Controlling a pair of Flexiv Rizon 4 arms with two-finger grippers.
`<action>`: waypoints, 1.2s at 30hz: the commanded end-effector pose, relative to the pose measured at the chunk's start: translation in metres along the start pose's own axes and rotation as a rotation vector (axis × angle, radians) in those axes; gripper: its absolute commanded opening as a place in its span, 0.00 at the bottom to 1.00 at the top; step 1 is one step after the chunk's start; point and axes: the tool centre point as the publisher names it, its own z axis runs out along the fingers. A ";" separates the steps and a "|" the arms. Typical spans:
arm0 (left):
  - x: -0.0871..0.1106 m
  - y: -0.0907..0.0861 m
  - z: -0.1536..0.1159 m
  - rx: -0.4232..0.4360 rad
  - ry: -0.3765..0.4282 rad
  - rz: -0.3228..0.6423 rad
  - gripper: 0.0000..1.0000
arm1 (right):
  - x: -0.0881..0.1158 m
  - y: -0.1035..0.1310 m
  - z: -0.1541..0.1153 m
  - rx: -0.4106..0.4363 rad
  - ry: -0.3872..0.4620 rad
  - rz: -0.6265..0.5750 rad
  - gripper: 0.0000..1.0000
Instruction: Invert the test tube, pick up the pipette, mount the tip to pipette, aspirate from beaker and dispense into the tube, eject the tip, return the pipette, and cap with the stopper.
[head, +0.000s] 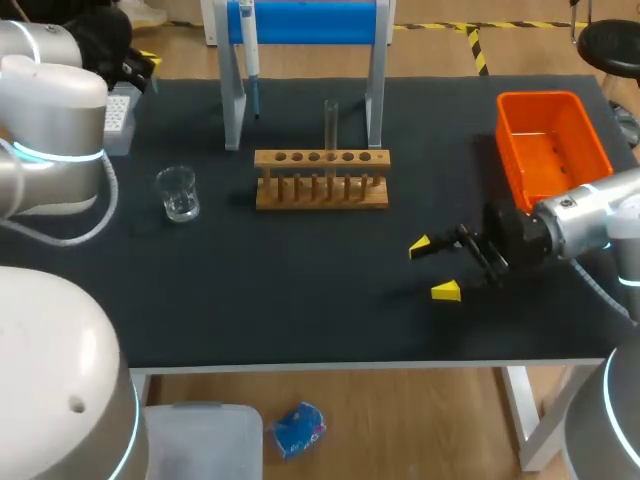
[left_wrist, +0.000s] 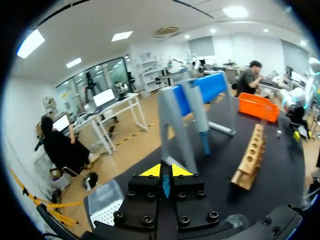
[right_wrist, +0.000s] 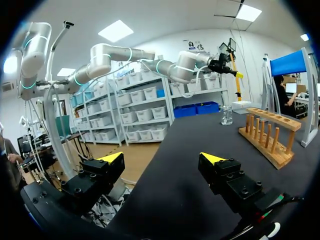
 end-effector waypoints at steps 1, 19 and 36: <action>0.026 -0.010 -0.084 0.001 0.515 0.124 0.00 | 0.000 0.000 0.000 0.000 0.000 -0.001 1.00; 0.051 -0.019 -0.101 0.000 0.773 0.137 0.00 | 0.000 0.000 0.000 0.000 0.000 -0.001 1.00; 0.144 -0.040 -0.105 -0.070 0.643 0.202 0.00 | 0.000 0.000 0.000 0.000 0.000 -0.001 1.00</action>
